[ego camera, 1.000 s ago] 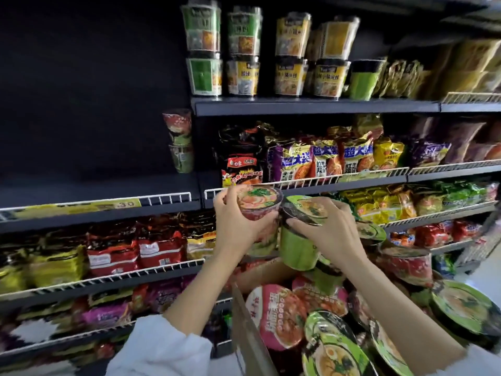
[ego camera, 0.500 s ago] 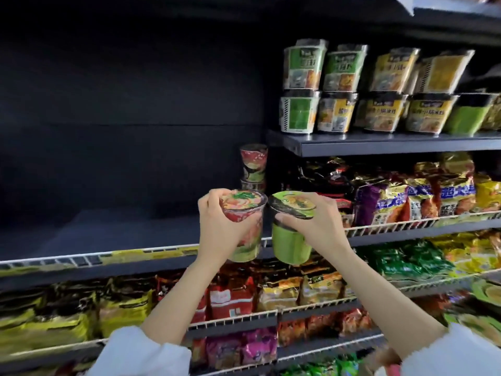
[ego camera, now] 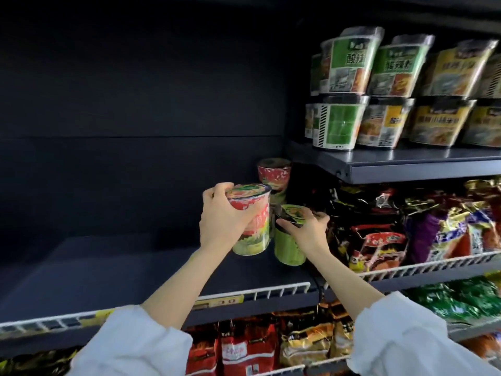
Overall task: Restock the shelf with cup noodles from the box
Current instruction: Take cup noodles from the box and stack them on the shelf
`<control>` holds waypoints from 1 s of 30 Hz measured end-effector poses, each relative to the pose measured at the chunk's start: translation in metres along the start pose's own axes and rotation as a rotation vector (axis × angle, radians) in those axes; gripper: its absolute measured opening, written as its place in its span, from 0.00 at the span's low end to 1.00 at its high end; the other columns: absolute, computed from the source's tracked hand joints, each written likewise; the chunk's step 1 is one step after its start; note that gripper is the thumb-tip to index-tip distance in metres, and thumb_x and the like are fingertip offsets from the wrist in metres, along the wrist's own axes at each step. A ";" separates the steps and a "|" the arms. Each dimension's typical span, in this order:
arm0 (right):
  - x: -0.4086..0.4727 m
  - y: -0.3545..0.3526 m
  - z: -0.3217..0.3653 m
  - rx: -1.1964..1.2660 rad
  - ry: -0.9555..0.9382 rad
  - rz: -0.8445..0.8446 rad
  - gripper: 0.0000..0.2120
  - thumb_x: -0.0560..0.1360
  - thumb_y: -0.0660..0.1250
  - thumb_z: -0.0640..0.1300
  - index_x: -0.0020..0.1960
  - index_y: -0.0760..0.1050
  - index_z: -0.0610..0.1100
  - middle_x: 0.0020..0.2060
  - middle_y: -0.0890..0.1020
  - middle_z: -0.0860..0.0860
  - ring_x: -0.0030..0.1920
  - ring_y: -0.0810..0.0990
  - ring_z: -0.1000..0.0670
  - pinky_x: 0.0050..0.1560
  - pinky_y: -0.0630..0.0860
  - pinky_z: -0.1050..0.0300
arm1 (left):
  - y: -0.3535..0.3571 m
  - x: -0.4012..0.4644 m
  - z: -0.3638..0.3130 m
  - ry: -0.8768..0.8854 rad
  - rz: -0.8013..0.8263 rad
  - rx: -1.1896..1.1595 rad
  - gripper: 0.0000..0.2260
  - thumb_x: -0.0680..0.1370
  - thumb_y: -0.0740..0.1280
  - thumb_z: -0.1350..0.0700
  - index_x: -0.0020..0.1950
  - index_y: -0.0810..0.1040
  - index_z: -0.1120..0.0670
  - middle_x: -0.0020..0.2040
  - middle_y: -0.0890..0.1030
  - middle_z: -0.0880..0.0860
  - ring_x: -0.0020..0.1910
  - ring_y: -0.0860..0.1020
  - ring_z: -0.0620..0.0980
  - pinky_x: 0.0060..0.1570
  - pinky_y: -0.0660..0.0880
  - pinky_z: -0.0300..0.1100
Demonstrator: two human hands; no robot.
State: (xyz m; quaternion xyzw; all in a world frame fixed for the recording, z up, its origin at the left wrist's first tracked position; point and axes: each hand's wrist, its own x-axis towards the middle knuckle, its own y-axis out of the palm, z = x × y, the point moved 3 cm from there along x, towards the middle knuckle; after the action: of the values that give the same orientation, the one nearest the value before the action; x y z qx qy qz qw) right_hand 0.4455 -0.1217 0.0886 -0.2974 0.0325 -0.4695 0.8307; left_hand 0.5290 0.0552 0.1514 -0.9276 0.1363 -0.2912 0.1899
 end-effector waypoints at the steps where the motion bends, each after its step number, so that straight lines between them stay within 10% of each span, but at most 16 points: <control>1: 0.011 0.005 -0.005 -0.018 0.017 0.006 0.35 0.70 0.71 0.57 0.69 0.66 0.41 0.69 0.56 0.38 0.71 0.57 0.37 0.71 0.59 0.51 | 0.005 0.008 0.003 -0.009 0.000 0.028 0.33 0.65 0.73 0.38 0.66 0.68 0.48 0.64 0.68 0.50 0.50 0.71 0.44 0.49 0.68 0.39; 8: 0.056 0.031 -0.030 -0.123 0.013 0.079 0.34 0.64 0.74 0.60 0.65 0.72 0.46 0.65 0.71 0.43 0.69 0.62 0.43 0.64 0.67 0.55 | 0.045 0.042 0.015 -0.027 0.067 0.087 0.34 0.64 0.73 0.37 0.66 0.69 0.46 0.63 0.69 0.49 0.56 0.75 0.49 0.50 0.71 0.42; 18: 0.054 0.017 -0.050 -0.148 0.073 0.144 0.53 0.65 0.77 0.51 0.76 0.47 0.40 0.74 0.51 0.42 0.73 0.58 0.43 0.67 0.64 0.55 | 0.092 0.063 -0.027 0.144 0.061 -0.158 0.33 0.62 0.76 0.40 0.63 0.70 0.47 0.62 0.68 0.48 0.58 0.72 0.45 0.58 0.73 0.40; 30: 0.054 0.017 -0.049 -0.149 0.069 0.087 0.59 0.59 0.80 0.54 0.76 0.47 0.37 0.73 0.56 0.42 0.74 0.56 0.44 0.72 0.60 0.54 | 0.138 0.071 -0.023 0.051 0.320 -0.116 0.45 0.63 0.77 0.42 0.74 0.57 0.49 0.70 0.66 0.54 0.68 0.68 0.53 0.66 0.69 0.51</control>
State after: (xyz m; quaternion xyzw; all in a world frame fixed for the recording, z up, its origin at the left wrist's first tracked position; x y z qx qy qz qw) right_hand 0.4716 -0.1813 0.0515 -0.3404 0.1089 -0.4391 0.8243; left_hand 0.5519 -0.1000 0.1440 -0.8959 0.3034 -0.2722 0.1766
